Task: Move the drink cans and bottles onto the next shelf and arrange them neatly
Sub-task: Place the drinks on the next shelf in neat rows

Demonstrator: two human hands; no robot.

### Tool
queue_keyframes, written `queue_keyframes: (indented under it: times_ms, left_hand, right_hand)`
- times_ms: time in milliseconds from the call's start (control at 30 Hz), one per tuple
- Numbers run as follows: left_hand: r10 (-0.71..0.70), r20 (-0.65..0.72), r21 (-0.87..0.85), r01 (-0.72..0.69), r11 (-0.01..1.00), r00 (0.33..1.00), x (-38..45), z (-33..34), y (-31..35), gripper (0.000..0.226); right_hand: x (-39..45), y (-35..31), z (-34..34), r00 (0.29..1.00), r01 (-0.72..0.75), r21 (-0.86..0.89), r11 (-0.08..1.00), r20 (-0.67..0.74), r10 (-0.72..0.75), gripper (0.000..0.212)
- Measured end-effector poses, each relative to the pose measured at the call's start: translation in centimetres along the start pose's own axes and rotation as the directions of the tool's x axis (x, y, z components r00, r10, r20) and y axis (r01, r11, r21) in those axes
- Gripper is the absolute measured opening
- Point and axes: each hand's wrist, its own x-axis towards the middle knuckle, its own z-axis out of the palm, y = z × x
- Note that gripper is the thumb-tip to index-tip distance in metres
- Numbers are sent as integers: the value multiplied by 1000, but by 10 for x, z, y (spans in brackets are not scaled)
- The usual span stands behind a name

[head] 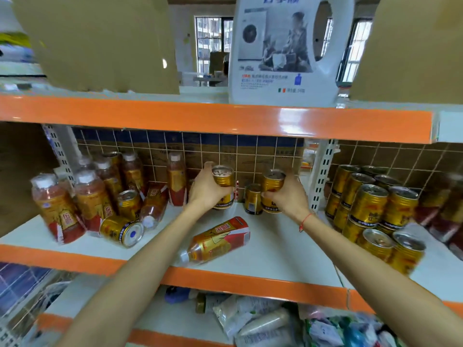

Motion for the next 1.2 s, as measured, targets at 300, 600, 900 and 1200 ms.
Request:
queue_keyframes:
  times_ms: [300, 600, 900, 1200]
  left_hand:
    - [-42, -9, 13, 42, 999, 999, -42, 4, 6, 85]
    - [3, 56, -52, 0, 999, 998, -72, -12, 1, 81]
    - [24, 141, -72, -14, 997, 990, -109, -14, 2, 75]
    - [101, 238, -109, -76, 991, 966, -137, 23, 50, 75]
  right_hand:
    - [-48, 0, -16, 999, -13, 22, 1000, -33, 14, 76]
    - [-91, -13, -25, 996, -60, 18, 998, -62, 61, 84]
    - [-148, -11, -39, 984, -167, 21, 986, -55, 168, 74]
    - [-181, 28, -94, 955, -270, -7, 963, -127, 267, 77]
